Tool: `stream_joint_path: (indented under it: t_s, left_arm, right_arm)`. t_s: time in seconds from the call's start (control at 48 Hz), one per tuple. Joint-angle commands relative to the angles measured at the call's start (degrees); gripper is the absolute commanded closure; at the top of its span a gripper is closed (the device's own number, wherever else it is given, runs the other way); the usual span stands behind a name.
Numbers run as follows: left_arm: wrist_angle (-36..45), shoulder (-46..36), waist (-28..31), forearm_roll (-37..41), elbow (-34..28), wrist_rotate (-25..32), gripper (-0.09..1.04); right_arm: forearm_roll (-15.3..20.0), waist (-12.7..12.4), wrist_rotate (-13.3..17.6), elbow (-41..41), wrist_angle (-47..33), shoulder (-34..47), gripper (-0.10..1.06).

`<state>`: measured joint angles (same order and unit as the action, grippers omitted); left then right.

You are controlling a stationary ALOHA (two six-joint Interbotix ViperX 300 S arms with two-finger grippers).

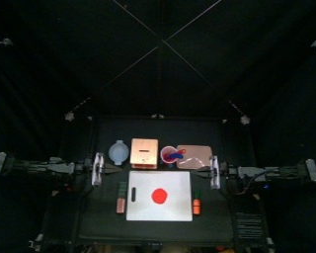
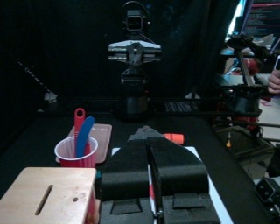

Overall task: Get the cutter from the drawer then cut the dough then place the extra dough in the bowl
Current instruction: Open the drawer

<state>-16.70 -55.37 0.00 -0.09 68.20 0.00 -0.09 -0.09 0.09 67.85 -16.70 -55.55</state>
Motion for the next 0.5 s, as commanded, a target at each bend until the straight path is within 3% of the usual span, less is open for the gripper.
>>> stream_joint_path:
  t_s: [0.021,0.354,0.5]
  left_arm:
    - [-3.78,4.13,2.99,-0.44,0.53,-0.26,0.83]
    - [-19.78,14.85,3.08,-9.67,3.52,-0.53,0.84]
    - [-23.73,18.9,1.41,-14.94,4.04,-0.62,0.84]
  right_arm:
    - [-0.62,-2.02,-0.79,-2.81,-0.97,2.99,0.96]
    - [-10.11,-11.95,-0.35,-12.22,-12.3,24.61,0.96]
    - [-11.78,-14.94,-0.53,-17.23,-18.28,34.01,0.96]
